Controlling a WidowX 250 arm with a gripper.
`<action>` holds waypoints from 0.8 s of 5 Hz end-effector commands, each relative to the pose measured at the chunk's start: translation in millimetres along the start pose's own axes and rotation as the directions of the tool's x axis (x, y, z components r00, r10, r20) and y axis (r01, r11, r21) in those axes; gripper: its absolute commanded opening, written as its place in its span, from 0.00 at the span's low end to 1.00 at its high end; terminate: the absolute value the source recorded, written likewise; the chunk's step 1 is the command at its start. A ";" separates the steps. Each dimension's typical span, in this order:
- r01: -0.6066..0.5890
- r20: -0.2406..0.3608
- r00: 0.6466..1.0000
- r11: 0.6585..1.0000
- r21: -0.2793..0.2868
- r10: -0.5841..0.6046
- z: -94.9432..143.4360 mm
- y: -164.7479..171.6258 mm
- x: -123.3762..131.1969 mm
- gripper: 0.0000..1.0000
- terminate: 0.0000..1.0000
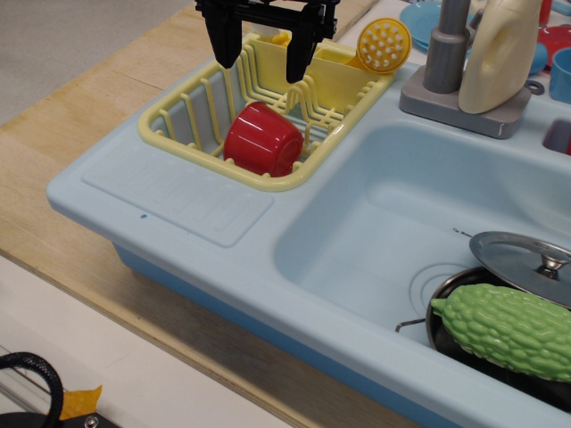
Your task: Flip cup upright
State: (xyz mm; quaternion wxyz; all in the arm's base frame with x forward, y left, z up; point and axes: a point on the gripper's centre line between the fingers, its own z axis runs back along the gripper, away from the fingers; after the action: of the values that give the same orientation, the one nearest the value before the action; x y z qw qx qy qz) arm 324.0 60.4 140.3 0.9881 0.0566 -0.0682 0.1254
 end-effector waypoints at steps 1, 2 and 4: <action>0.000 0.000 1.000 1.000 0.000 0.000 0.0 0.0 0.0 1.00 0.00; -0.051 -0.067 0.997 0.998 -0.044 0.048 -0.9 5.0 -9.2 1.00 0.00; -0.143 -0.120 0.985 0.976 -0.164 0.124 -10.3 9.4 -18.1 1.00 0.00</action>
State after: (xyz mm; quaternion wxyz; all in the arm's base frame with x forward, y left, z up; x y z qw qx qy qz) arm 303.8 60.3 114.7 0.9788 -0.0627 -0.0116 0.1946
